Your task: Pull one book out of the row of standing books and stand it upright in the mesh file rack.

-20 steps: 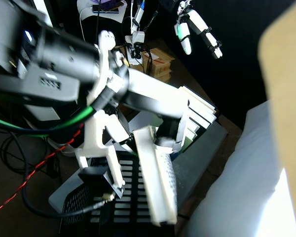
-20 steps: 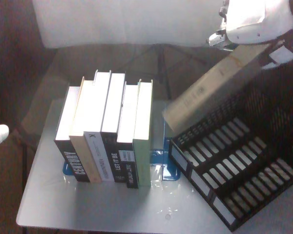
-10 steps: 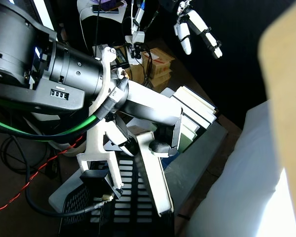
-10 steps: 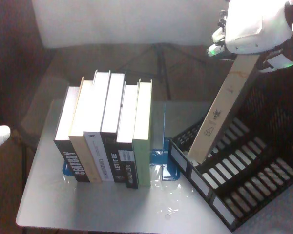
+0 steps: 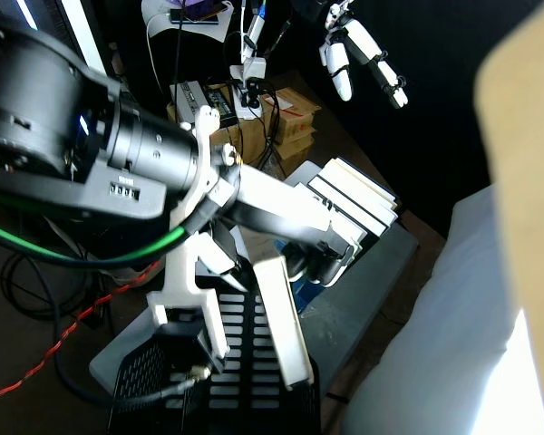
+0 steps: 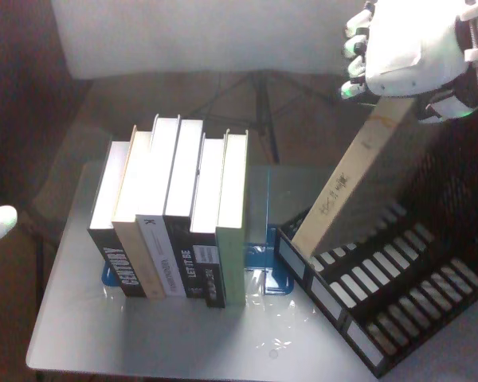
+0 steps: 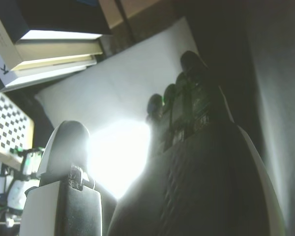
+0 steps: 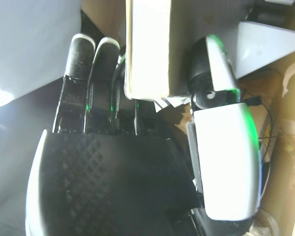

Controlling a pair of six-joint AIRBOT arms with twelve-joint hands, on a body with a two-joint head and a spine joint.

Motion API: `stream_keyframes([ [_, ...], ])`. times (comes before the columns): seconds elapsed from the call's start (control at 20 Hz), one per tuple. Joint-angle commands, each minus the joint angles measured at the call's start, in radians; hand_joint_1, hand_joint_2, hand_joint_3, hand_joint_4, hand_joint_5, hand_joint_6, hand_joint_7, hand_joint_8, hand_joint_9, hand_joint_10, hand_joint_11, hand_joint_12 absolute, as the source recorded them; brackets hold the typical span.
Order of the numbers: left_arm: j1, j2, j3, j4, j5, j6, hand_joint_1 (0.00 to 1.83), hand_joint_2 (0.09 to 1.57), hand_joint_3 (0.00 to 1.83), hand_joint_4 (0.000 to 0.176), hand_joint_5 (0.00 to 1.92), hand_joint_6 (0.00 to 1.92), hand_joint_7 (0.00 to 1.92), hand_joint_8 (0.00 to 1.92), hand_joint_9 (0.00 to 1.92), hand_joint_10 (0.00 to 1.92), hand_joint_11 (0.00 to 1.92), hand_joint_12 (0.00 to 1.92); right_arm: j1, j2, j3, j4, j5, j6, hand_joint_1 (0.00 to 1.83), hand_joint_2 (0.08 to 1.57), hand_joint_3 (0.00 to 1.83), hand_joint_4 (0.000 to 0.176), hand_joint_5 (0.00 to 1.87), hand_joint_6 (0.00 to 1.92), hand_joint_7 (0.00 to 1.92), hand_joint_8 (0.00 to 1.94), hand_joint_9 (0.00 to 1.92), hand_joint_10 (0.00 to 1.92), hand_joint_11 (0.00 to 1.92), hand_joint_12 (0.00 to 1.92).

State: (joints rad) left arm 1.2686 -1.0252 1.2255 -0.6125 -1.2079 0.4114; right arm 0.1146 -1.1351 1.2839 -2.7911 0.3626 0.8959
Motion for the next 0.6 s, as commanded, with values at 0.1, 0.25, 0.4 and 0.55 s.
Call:
stream_keyframes([
  [0.1, -0.001, -0.001, 0.009, -0.014, -0.120, -0.009, 0.54, 1.33, 0.00, 0.008, 0.09, 0.00, 0.02, 0.00, 0.02, 0.00, 0.00, 0.51, -0.001, 0.009, 0.024, -0.028, -0.098, 0.012, 1.30, 1.23, 0.00, 0.000, 0.74, 1.18, 0.81, 1.35, 0.70, 1.62, 0.65, 1.92],
  [0.25, -0.001, -0.003, 0.011, -0.014, -0.121, -0.009, 0.54, 1.33, 0.00, 0.010, 0.10, 0.00, 0.02, 0.00, 0.03, 0.00, 0.00, 0.58, -0.010, 0.001, 0.038, -0.034, -0.106, 0.017, 1.33, 1.25, 0.00, 0.000, 0.68, 1.32, 0.78, 1.35, 0.63, 1.64, 0.47, 1.91],
  [0.4, -0.001, -0.004, 0.011, -0.014, -0.121, -0.010, 0.53, 1.33, 0.00, 0.000, 0.11, 0.00, 0.02, 0.00, 0.03, 0.00, 0.00, 0.66, -0.019, -0.010, 0.058, -0.055, -0.107, 0.046, 1.23, 1.19, 0.00, 0.000, 0.78, 1.21, 0.96, 1.16, 0.82, 1.34, 0.65, 1.84],
  [0.55, -0.001, -0.006, 0.013, -0.014, -0.122, -0.011, 0.54, 1.33, 0.00, 0.005, 0.10, 0.00, 0.01, 0.00, 0.02, 0.00, 0.00, 0.62, -0.024, -0.019, 0.078, -0.062, -0.114, 0.056, 1.18, 1.21, 0.00, 0.000, 0.74, 1.27, 0.88, 1.30, 0.77, 1.39, 0.73, 1.92],
])
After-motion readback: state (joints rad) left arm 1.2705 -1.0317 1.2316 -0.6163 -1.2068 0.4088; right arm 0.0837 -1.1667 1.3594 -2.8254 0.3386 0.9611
